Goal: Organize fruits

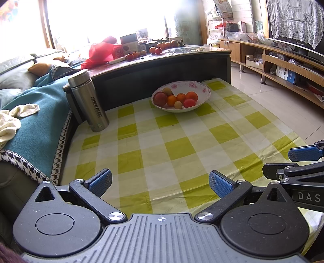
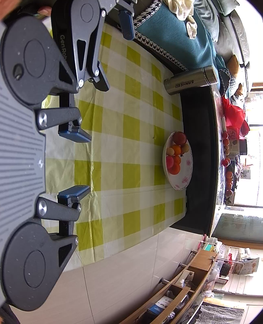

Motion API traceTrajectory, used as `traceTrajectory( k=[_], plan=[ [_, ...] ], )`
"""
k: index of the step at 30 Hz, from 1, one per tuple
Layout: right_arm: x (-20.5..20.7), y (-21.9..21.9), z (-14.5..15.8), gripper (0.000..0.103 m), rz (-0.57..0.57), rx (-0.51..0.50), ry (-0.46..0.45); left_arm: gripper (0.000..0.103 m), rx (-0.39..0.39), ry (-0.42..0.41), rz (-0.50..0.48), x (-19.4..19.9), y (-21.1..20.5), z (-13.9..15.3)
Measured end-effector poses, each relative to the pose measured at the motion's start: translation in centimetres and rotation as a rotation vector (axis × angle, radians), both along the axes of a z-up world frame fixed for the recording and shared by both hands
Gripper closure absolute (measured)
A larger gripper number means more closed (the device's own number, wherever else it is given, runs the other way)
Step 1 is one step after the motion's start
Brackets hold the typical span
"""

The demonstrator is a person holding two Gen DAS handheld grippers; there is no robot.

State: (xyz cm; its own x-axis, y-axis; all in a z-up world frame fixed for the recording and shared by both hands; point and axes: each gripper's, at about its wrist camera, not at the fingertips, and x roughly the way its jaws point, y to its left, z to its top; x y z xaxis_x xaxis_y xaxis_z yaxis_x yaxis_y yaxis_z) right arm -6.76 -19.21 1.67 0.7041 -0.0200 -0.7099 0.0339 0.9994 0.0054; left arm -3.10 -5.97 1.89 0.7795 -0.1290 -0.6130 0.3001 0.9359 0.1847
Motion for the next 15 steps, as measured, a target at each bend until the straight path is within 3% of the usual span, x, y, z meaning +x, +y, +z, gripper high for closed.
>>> traceTrajectory(
  k=[15],
  plan=[
    [-0.04,-0.07,-0.31,0.051,-0.002,0.002,-0.002,0.0,0.001,-0.038,0.007,-0.25,0.11,0.09]
  ],
)
